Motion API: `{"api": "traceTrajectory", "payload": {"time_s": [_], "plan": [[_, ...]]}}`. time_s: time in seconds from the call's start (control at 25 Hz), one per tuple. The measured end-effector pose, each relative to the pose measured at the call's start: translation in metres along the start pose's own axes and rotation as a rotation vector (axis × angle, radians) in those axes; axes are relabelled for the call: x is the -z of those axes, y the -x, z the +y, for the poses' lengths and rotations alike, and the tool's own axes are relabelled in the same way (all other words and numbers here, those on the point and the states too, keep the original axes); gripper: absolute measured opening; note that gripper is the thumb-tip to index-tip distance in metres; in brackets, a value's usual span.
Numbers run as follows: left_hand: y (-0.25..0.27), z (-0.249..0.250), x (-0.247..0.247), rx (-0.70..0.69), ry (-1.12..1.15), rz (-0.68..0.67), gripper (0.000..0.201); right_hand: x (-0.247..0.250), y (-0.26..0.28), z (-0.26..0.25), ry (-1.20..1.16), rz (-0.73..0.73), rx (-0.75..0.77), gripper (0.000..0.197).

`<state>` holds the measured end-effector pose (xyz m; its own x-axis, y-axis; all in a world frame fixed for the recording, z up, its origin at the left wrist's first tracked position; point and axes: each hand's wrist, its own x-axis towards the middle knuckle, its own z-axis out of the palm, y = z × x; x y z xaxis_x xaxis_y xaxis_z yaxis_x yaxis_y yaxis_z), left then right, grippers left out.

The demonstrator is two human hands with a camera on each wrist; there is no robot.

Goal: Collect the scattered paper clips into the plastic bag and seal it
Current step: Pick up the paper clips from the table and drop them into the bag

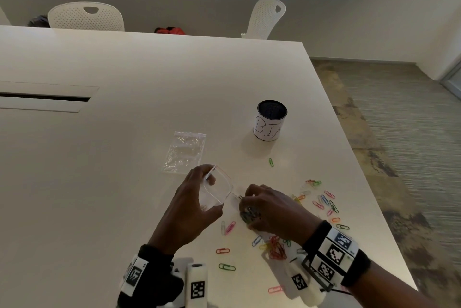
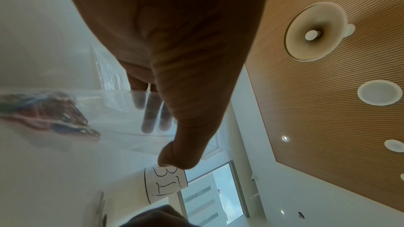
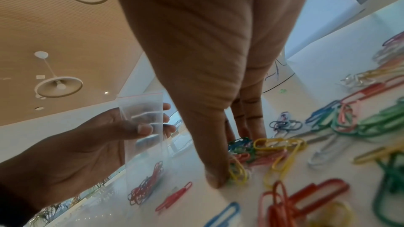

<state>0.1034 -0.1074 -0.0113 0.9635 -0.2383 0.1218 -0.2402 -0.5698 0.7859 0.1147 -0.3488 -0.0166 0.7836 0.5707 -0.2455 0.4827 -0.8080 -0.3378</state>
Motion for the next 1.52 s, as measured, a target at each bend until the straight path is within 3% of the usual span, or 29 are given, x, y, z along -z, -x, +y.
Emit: {"api": "traceTrajectory", "payload": {"time_s": [0.16,0.28,0.4,0.52,0.68,0.92,1.16,1.52], "plan": [[0.000,0.001,0.000,-0.005,0.016,0.006,0.064,0.001,-0.001,-0.002,-0.011,0.080,0.022,0.014],[0.000,0.001,0.000,-0.007,0.012,-0.001,0.065,0.000,-0.005,-0.003,0.054,0.091,0.022,0.014],[0.001,-0.001,0.000,0.003,0.003,-0.002,0.065,0.005,-0.006,0.002,-0.025,0.120,-0.023,0.014],[0.001,-0.002,0.001,-0.010,0.007,0.004,0.065,0.017,-0.001,0.012,-0.249,0.198,-0.117,0.008],[0.001,-0.001,0.002,-0.004,0.007,-0.001,0.066,0.032,0.010,0.013,-0.744,0.333,-0.243,0.008],[-0.001,-0.003,-0.003,0.005,-0.018,-0.009,0.072,0.057,0.009,-0.030,-1.192,0.552,-0.168,0.013],[-0.002,-0.008,-0.005,-0.011,-0.011,-0.010,0.072,0.033,-0.016,-0.063,-0.922,0.754,-0.025,0.012],[0.000,-0.010,-0.003,-0.033,-0.021,-0.007,0.067,0.041,-0.008,-0.064,-0.641,0.748,0.047,0.012]]}}
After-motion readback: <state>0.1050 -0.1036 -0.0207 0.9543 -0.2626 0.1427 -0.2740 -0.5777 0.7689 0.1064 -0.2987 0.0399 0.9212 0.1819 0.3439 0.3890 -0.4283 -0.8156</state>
